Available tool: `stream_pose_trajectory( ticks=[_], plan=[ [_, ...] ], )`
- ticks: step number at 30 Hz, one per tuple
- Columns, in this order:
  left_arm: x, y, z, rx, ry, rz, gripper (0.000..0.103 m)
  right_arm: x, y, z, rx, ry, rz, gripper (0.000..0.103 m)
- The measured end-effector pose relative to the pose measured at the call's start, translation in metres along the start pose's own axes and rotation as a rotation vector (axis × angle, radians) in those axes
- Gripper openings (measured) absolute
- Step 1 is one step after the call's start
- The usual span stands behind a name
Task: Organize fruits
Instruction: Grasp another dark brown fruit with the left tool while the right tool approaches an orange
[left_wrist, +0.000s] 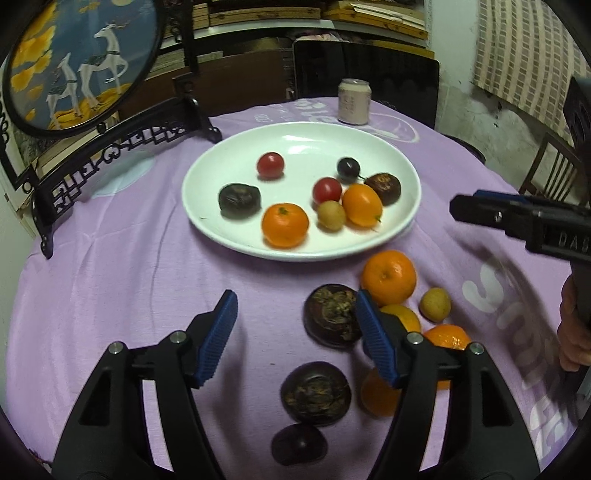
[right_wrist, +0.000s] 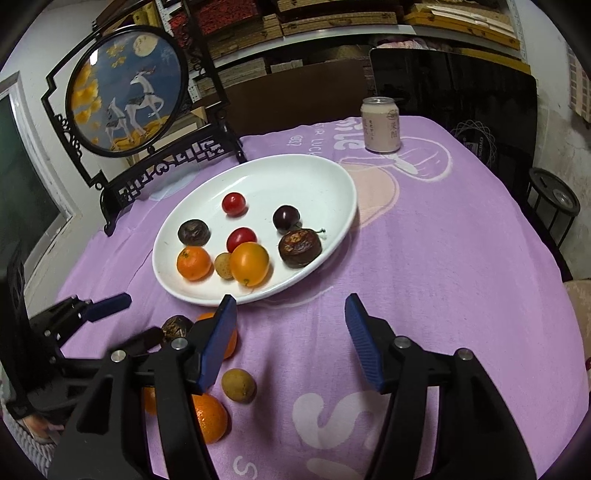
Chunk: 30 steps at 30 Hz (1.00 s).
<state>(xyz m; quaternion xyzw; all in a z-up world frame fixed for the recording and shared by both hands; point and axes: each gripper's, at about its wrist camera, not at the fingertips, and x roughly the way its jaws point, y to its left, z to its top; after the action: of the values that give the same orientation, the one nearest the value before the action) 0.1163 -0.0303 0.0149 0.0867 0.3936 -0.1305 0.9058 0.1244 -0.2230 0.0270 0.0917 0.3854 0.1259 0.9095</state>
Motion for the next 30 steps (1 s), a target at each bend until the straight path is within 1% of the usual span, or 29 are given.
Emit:
stream_pose_trajectory(
  ticks=[3,5,7,9,11,12,15,17,19,22,25,30],
  plan=[
    [0.007,-0.003,0.0,0.01,0.012,0.014,0.069,-0.001,-0.001,0.0,0.002,-0.003,0.0,0.061],
    [0.01,-0.003,0.001,0.006,0.018,0.014,0.073,-0.001,0.0,0.0,-0.003,0.0,0.001,0.061],
    [0.013,-0.004,0.001,0.013,0.02,0.028,0.08,-0.001,0.0,0.0,-0.006,0.003,0.001,0.061],
    [0.012,-0.004,0.0,0.037,0.01,0.072,0.084,-0.001,0.0,-0.001,-0.006,0.003,0.002,0.061],
    [0.01,0.001,-0.002,0.046,0.005,0.126,0.084,-0.001,-0.001,0.0,-0.004,0.002,0.001,0.061],
    [0.009,0.008,-0.003,0.038,0.006,0.162,0.084,-0.001,-0.001,0.0,-0.002,0.001,0.002,0.061],
    [0.008,0.031,-0.004,-0.01,0.019,0.226,0.084,-0.001,-0.002,0.0,0.002,0.001,0.002,0.061],
    [0.006,0.046,-0.004,-0.058,0.032,0.224,0.083,-0.001,-0.002,0.0,0.003,0.004,0.004,0.061],
    [0.004,0.053,-0.005,-0.085,0.032,0.207,0.082,0.0,-0.001,-0.001,0.0,0.007,0.005,0.061],
    [0.003,0.047,-0.005,-0.066,0.018,0.188,0.082,0.001,0.001,-0.002,-0.01,0.012,0.004,0.061],
    [0.008,0.037,-0.005,-0.036,0.007,0.193,0.082,0.002,0.002,-0.002,-0.014,0.016,0.003,0.061],
    [0.023,0.039,-0.006,-0.061,0.042,0.167,0.081,0.004,0.003,-0.003,-0.019,0.021,0.004,0.061]
  ],
)
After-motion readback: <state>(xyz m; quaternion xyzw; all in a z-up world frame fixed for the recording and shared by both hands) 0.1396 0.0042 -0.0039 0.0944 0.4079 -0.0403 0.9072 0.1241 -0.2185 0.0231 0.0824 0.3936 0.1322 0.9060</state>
